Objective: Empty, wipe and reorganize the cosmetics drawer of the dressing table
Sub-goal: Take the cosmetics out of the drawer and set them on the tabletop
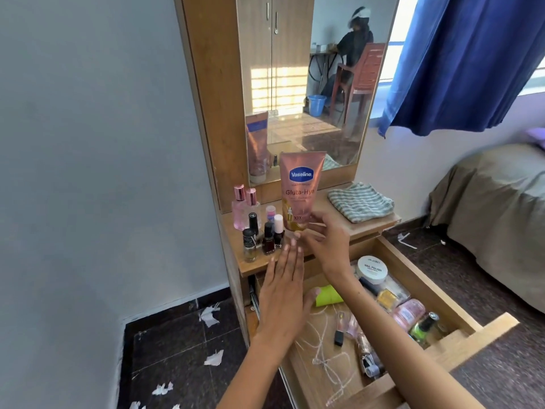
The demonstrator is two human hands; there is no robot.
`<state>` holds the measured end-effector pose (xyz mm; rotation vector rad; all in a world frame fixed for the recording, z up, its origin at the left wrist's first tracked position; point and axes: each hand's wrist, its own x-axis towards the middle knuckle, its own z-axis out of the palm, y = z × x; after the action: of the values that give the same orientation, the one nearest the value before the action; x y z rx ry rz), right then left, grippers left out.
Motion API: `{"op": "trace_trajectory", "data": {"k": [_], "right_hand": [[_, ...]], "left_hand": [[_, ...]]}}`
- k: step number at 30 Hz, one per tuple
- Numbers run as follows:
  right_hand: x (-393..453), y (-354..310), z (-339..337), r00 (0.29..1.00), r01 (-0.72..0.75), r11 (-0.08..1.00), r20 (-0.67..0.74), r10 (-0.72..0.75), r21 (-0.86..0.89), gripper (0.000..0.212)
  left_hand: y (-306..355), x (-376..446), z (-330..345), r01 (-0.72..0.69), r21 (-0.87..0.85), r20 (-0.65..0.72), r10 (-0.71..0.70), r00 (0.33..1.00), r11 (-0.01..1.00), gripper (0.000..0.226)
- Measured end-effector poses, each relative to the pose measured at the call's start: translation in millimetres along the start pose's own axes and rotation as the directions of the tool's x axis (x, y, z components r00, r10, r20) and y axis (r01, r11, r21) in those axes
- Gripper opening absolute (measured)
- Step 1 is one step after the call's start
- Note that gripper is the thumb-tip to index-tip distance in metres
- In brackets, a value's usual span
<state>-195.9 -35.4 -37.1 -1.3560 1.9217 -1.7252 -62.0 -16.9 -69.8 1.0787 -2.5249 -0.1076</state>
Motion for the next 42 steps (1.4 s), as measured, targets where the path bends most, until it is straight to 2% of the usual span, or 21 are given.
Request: {"op": "trace_trajectory", "data": {"k": [5, 10, 15, 18, 20, 22, 25, 28, 30, 34, 37, 40, 42], "right_hand": [[11.1, 2.0, 11.8, 0.998, -0.053, 0.998, 0.017, 0.053, 0.028, 0.036], [25.1, -0.9, 24.8, 0.997, -0.080, 0.997, 0.012, 0.080, -0.020, 0.024], [27.0, -6.4, 15.2, 0.993, -0.072, 0.991, 0.086, 0.081, -0.109, 0.014], [16.5, -11.8, -16.3, 0.984, 0.003, 0.988, 0.176, 0.024, -0.157, 0.015], [5.6, -15.6, -43.6, 0.946, 0.079, 0.962, 0.324, 0.010, -0.261, 0.014], [-6.5, -15.9, -65.6, 0.876, 0.167, 0.893, 0.479, 0.060, -0.417, 0.011], [-21.7, -5.9, -80.7, 0.793, 0.297, 0.739, 0.587, 0.161, -0.604, 0.015], [-33.2, 12.8, -76.2, 0.701, 0.467, 0.506, 0.653, 0.288, -0.725, 0.041], [-36.6, 21.8, -69.0, 0.679, 0.539, 0.399, 0.663, 0.316, -0.742, 0.048], [-35.5, 29.4, -62.7, 0.674, 0.582, 0.342, 0.673, 0.305, -0.738, 0.041], [-35.5, 33.7, -62.0, 0.682, 0.539, 0.405, 0.665, 0.305, -0.739, 0.043], [-37.2, 30.9, -68.1, 0.726, 0.399, 0.609, 0.642, 0.247, -0.686, 0.049], [-36.7, 19.4, -77.4, 0.777, 0.251, 0.777, 0.599, 0.194, -0.577, 0.045]], "left_hand": [[-2.6, -0.1, -1.3, -0.006, -0.009, 0.039, 0.007, 0.999, 1.000, 0.081], [-3.7, 0.0, -1.0, -0.005, 0.017, 0.079, 0.004, 0.997, 1.000, 0.079], [-5.8, 0.8, 0.2, -0.012, 0.002, 0.079, 0.012, 0.997, 1.000, 0.080], [-6.3, 0.6, 2.2, -0.016, -0.005, 0.077, 0.016, 0.997, 1.000, 0.080], [-6.4, 1.0, 2.4, -0.019, -0.014, 0.074, 0.020, 0.997, 1.000, 0.080], [-6.9, 1.2, 2.3, -0.025, -0.012, 0.073, 0.026, 0.997, 1.000, 0.079], [-8.1, 0.4, 1.7, -0.030, -0.005, 0.070, 0.031, 0.997, 1.000, 0.079], [-7.4, 0.0, 0.4, -0.036, -0.014, 0.078, 0.037, 0.996, 0.999, 0.078], [-7.8, 0.4, -0.1, -0.036, -0.008, 0.081, 0.036, 0.996, 0.999, 0.078], [-8.8, 0.5, -0.8, -0.037, -0.003, 0.091, 0.037, 0.995, 0.999, 0.078], [-8.6, 0.9, -1.4, -0.037, 0.005, 0.094, 0.036, 0.995, 0.999, 0.075], [-8.8, 1.1, -1.8, -0.033, 0.002, 0.092, 0.033, 0.995, 0.999, 0.072], [-8.7, 0.9, -2.0, -0.028, -0.001, 0.090, 0.028, 0.996, 1.000, 0.073]]}}
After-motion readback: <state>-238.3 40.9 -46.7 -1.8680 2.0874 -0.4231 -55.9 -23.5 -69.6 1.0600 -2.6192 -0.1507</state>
